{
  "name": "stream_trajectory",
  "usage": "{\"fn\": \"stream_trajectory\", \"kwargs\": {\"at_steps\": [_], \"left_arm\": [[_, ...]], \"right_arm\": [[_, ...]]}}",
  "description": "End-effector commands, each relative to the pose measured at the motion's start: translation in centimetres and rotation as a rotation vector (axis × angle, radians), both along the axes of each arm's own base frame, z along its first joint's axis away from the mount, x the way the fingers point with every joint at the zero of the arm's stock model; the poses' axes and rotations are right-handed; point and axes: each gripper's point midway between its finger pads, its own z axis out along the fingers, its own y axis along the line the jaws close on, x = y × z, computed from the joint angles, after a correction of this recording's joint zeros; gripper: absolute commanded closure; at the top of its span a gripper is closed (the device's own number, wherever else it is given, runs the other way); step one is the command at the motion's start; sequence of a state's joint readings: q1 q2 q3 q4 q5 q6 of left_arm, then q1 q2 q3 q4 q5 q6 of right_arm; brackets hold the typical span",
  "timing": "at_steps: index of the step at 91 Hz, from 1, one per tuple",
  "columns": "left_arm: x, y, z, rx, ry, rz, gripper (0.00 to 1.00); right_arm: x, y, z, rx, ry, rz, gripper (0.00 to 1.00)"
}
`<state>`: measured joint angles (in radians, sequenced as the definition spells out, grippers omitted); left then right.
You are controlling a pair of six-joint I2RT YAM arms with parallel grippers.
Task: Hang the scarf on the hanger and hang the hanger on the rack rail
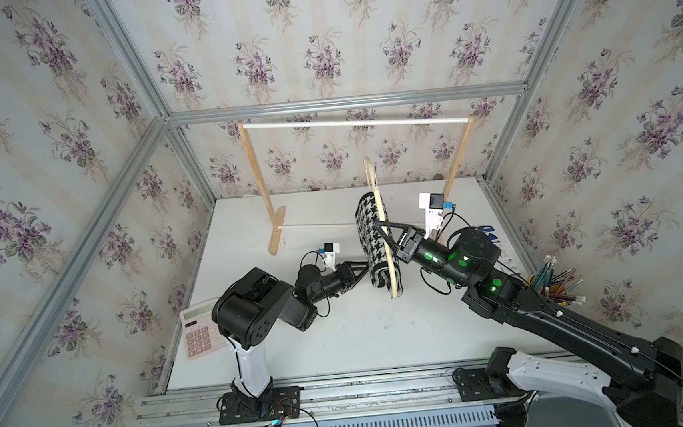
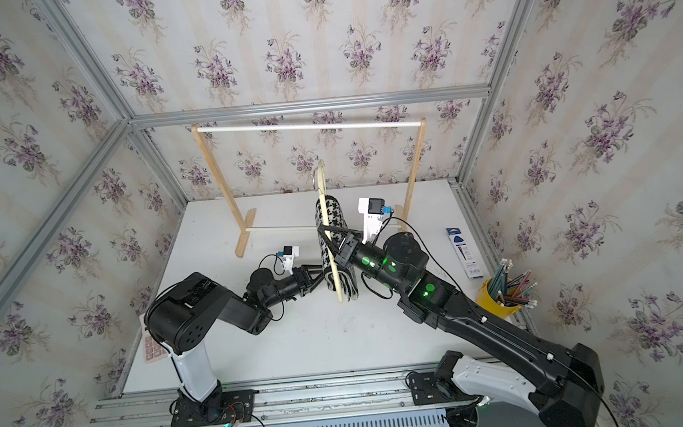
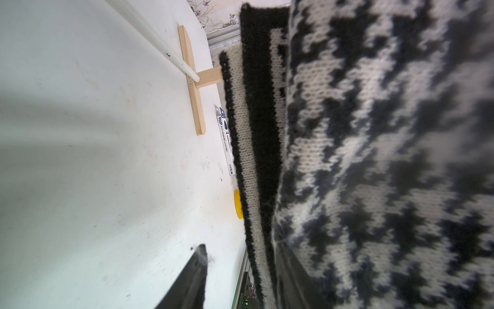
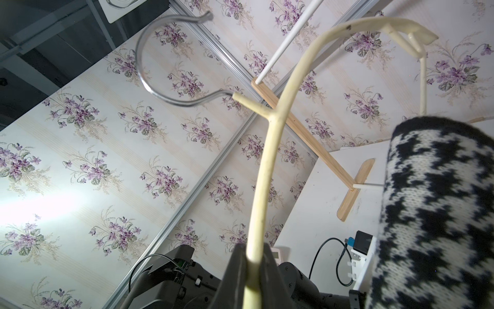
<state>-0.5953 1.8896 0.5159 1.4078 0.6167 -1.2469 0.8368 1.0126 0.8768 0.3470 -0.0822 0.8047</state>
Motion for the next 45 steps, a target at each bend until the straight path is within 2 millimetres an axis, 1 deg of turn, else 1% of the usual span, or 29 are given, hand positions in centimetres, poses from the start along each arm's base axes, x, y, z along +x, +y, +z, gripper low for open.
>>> {"fn": "stream_trajectory", "kwargs": {"at_steps": [1, 13, 23, 28, 33, 45], "left_arm": [[0.2, 0.0, 0.6, -0.009, -0.03, 0.004, 0.52], [-0.2, 0.3, 1.0, -0.01, -0.041, 0.007, 0.5], [-0.5, 1.4, 1.6, -0.008, -0.061, 0.028, 0.48], [-0.3, 2.2, 1.8, -0.008, -0.063, 0.046, 0.48], [0.0, 2.8, 2.1, -0.013, -0.063, 0.058, 0.46], [0.9, 3.0, 2.7, -0.028, -0.073, 0.062, 0.46]], "right_arm": [[-0.4, -0.6, 2.7, 0.06, -0.085, -0.009, 1.0], [-0.4, -0.6, 2.6, 0.058, -0.084, -0.01, 1.0], [-0.4, -0.6, 2.5, 0.053, -0.083, -0.009, 1.0], [-0.5, -0.6, 2.5, 0.054, -0.083, -0.006, 1.0], [-0.7, -0.6, 2.6, 0.056, -0.084, 0.001, 1.0], [-1.1, -0.6, 2.8, 0.055, -0.088, 0.021, 1.0]]}}
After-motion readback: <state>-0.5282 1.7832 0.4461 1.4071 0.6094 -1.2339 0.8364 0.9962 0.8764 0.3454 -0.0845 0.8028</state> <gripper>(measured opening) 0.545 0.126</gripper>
